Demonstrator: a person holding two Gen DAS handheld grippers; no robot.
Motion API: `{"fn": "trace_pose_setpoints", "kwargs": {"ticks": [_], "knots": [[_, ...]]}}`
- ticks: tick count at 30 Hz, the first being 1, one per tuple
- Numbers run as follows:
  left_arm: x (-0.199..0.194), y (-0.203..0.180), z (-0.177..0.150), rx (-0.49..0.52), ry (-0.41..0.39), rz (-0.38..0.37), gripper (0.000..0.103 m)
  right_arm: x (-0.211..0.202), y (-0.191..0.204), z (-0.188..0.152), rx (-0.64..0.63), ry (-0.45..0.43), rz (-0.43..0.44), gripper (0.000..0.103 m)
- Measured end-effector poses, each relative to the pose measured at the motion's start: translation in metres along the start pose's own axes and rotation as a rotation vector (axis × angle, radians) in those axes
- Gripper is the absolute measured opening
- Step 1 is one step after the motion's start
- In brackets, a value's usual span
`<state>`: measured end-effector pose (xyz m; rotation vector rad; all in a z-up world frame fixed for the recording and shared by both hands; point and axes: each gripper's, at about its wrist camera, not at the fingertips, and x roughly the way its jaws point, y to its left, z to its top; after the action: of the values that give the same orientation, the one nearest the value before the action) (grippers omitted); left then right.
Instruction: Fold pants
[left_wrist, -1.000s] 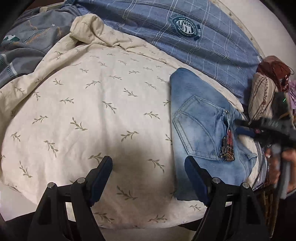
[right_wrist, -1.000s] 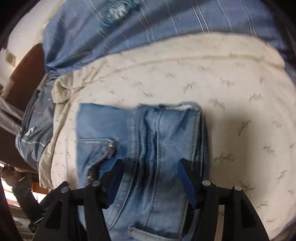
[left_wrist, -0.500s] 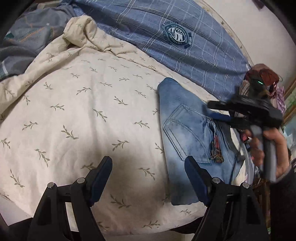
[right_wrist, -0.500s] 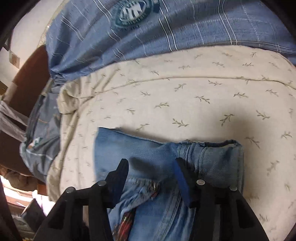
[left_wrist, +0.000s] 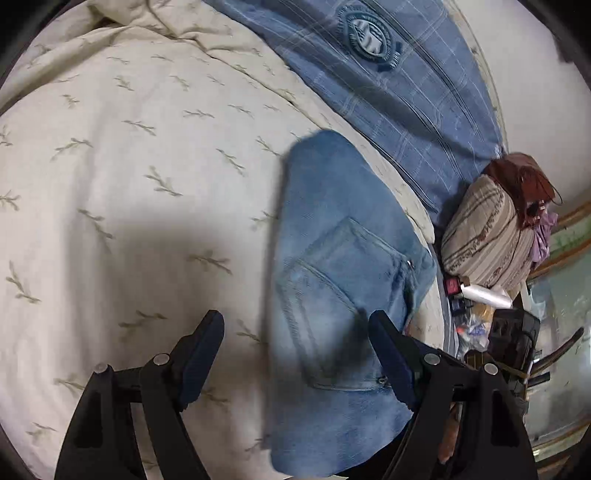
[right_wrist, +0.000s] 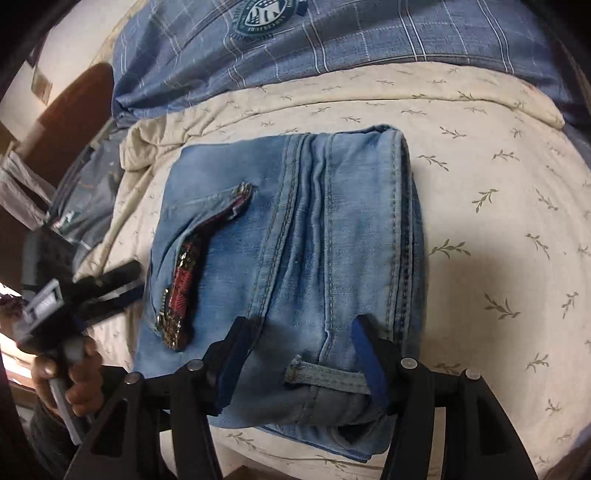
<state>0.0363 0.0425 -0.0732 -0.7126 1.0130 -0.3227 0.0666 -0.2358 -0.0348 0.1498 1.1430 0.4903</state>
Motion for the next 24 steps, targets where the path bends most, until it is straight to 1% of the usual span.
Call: {"fn": "trace_pose_setpoints", "kwargs": {"ticks": [3, 5, 6, 7, 8, 10, 11, 12, 14, 15, 16, 17, 18, 20, 22, 23, 24], "knots": [[-0.002, -0.011, -0.012, 0.014, 0.033, -0.043, 0.081, -0.001, -0.006, -0.002, -0.007, -0.013, 0.023, 0.061], [0.004, -0.014, -0.019, 0.006, 0.062, -0.044, 0.081, -0.002, -0.01, -0.004, -0.01, -0.026, 0.031, 0.061], [0.009, -0.016, -0.021, 0.007, 0.083, -0.04, 0.078, -0.001, -0.009, -0.004, -0.014, -0.033, 0.034, 0.061], [0.012, -0.019, -0.023, 0.016, 0.086, -0.026, 0.064, -0.001, -0.01, -0.005, -0.016, -0.037, 0.037, 0.061], [0.013, -0.025, -0.024, 0.042, 0.081, -0.005, 0.061, -0.003, -0.01, -0.006, -0.013, -0.038, 0.04, 0.061], [0.006, -0.041, -0.023, 0.096, 0.058, 0.045, 0.036, -0.002, -0.012, -0.006, -0.01, -0.036, 0.043, 0.061], [0.001, -0.05, -0.022, 0.128, 0.043, 0.059, 0.031, -0.002, -0.012, -0.005, -0.006, -0.034, 0.048, 0.061], [-0.006, -0.063, -0.024, 0.198, 0.015, 0.094, 0.024, -0.002, -0.012, -0.004, -0.002, -0.031, 0.05, 0.061], [-0.009, -0.09, -0.036, 0.354, -0.045, 0.193, 0.023, -0.002, -0.015, -0.004, 0.015, -0.024, 0.058, 0.061], [-0.004, -0.093, -0.04, 0.379, -0.052, 0.23, 0.023, -0.002, -0.016, -0.003, 0.026, -0.022, 0.062, 0.061], [0.001, -0.087, -0.041, 0.37, -0.043, 0.25, 0.023, -0.001, -0.016, -0.003, 0.028, -0.019, 0.062, 0.061], [0.008, -0.074, -0.041, 0.332, -0.028, 0.265, 0.025, 0.0, -0.014, -0.002, 0.021, -0.017, 0.058, 0.061], [0.012, -0.064, -0.041, 0.302, -0.026, 0.258, 0.029, 0.0, -0.011, -0.004, -0.002, -0.015, 0.046, 0.061], [0.009, -0.062, -0.039, 0.281, -0.032, 0.228, 0.03, 0.0, -0.005, -0.004, -0.03, -0.007, 0.024, 0.062], [0.006, -0.067, -0.039, 0.296, -0.028, 0.22, 0.033, 0.0, -0.002, -0.002, -0.035, 0.008, 0.012, 0.063], [0.003, -0.068, -0.038, 0.303, -0.028, 0.21, 0.036, -0.002, 0.0, 0.001, -0.033, 0.028, 0.0, 0.063], [-0.002, -0.067, -0.038, 0.303, -0.026, 0.178, 0.044, -0.007, 0.002, 0.004, -0.038, 0.03, -0.006, 0.063]]}}
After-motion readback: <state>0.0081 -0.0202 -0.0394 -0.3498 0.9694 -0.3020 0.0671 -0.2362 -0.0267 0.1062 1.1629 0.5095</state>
